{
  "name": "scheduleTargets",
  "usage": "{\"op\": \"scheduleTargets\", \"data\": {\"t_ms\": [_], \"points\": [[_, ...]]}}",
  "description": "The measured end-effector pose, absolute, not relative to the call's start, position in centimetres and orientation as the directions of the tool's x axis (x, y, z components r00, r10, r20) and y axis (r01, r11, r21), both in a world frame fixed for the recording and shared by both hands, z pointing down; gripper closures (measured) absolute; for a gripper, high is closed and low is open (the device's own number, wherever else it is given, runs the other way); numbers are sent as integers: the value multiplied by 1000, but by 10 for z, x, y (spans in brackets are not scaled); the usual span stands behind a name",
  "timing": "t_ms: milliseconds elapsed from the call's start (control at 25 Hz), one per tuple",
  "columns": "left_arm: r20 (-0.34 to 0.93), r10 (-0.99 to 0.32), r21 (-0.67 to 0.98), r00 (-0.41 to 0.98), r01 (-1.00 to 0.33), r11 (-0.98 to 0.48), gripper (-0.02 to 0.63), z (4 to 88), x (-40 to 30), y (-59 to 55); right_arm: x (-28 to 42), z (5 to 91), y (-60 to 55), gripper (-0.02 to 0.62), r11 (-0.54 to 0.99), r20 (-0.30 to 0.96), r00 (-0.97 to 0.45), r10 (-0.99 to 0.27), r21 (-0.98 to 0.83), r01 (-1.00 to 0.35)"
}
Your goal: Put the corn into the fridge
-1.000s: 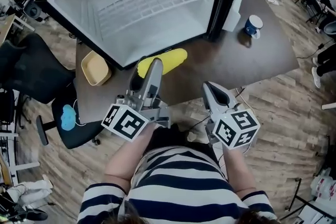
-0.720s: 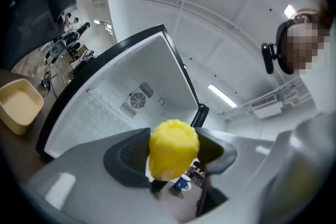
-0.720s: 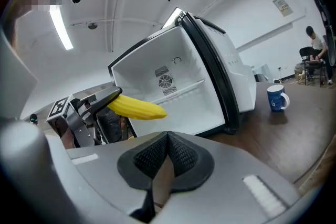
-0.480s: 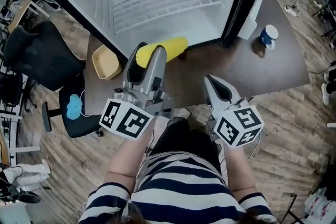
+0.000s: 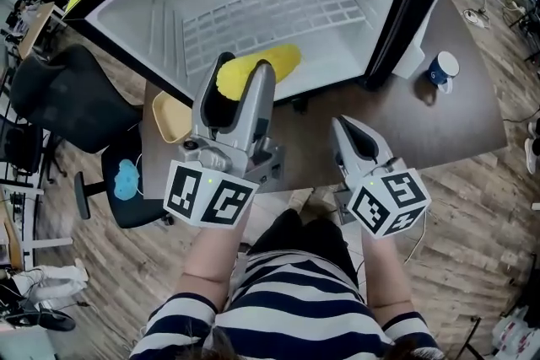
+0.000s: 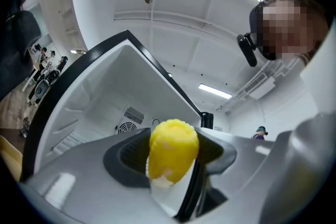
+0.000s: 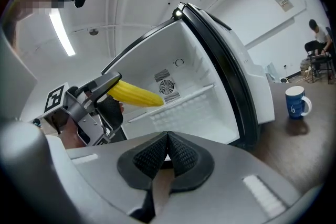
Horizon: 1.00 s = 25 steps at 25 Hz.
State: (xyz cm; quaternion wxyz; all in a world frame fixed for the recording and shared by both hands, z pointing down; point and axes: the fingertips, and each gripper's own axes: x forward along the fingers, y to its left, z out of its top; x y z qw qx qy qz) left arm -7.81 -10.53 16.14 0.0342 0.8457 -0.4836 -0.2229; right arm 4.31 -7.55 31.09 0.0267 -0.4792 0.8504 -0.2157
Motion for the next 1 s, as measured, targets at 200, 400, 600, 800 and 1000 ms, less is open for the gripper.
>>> {"op": "scheduleTargets", "data": {"t_ms": [200, 400, 600, 800, 1000], "points": [[-372, -841, 223, 393, -841, -492, 606, 151, -86, -124, 38, 309, -94, 601, 453, 152, -541, -827, -388, -802], [-390, -855, 205, 343, -873, -443, 606, 146, -99, -142, 30, 312, -107, 601, 460, 147, -551, -821, -402, -792], [-388, -872, 195, 299, -898, -394, 606, 150, -108, -154, 21, 316, -114, 601, 473, 151, -568, -809, -407, -782], [-389, -879, 195, 277, -907, -373, 606, 157, -111, -163, 17, 322, -120, 601, 478, 155, -577, -802, -413, -775], [-404, -868, 158, 289, -912, -377, 606, 158, -106, -163, 14, 330, -120, 601, 482, 164, -586, -793, -421, -769]]}}
